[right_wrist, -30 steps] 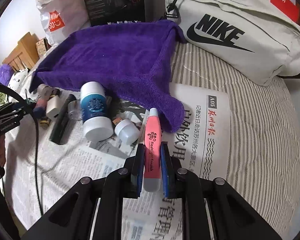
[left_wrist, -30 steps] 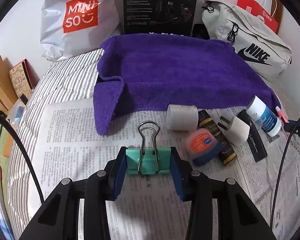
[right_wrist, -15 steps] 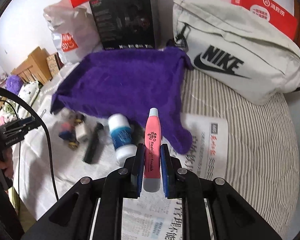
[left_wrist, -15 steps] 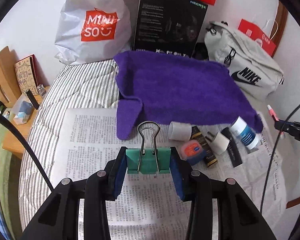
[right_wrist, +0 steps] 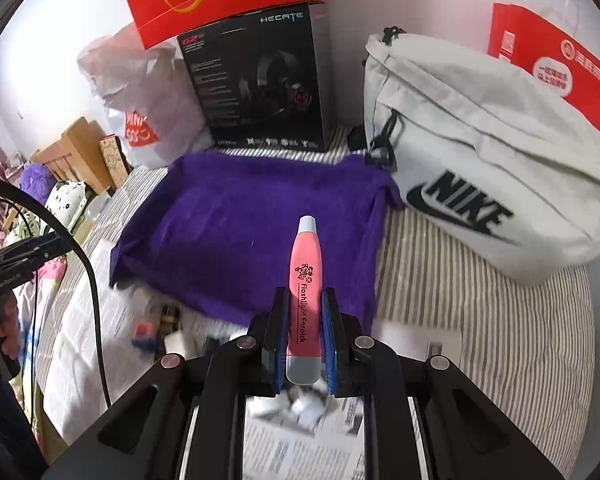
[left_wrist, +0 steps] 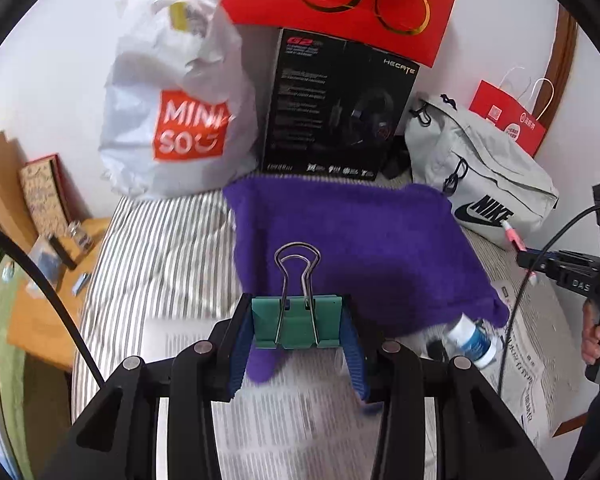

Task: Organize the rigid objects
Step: 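Carry the pink highlighter onto the purple towel and open the right tool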

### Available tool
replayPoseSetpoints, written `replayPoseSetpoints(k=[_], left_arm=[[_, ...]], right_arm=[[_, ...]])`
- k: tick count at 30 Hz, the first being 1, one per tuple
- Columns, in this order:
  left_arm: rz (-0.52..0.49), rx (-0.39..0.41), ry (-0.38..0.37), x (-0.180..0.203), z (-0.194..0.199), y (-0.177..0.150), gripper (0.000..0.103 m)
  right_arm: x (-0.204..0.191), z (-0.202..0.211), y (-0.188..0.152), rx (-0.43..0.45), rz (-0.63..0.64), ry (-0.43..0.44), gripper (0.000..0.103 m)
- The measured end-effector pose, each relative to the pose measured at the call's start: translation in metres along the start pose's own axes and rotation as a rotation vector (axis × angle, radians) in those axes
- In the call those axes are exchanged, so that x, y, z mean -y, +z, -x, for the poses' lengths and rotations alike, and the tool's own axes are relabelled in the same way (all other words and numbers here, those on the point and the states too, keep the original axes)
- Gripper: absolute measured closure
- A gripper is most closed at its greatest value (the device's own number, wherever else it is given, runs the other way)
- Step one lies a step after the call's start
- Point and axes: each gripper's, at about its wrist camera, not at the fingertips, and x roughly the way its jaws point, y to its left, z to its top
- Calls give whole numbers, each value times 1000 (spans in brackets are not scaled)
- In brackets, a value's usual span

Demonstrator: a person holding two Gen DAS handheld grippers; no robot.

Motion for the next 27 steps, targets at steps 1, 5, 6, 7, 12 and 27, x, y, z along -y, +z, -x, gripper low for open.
replayPoseSetpoints(k=[1,5,6,7,12,27], left_arm=[[-8,-1,2,0,-2,4,64],[-24,-13,-5,-1,-23,26,64],[-23,-15,-13,-2,-29,29,64],[-23,-17,-17,-2,-32,31,64],[-12,-40,-37,-7,-55,35,64],[3,-93,-66,-16,-104,38,64]], right_arm=[[0,-5,6,-1,7,-2,87],[2,-26,26,0,21,0,87],[2,-32,30,-3,24,-1,87],[3,-40,34,-10,26,-3,87],[8,-85,51,-58,28,-23,87],[13,-166,62,-170,36,-89,87]])
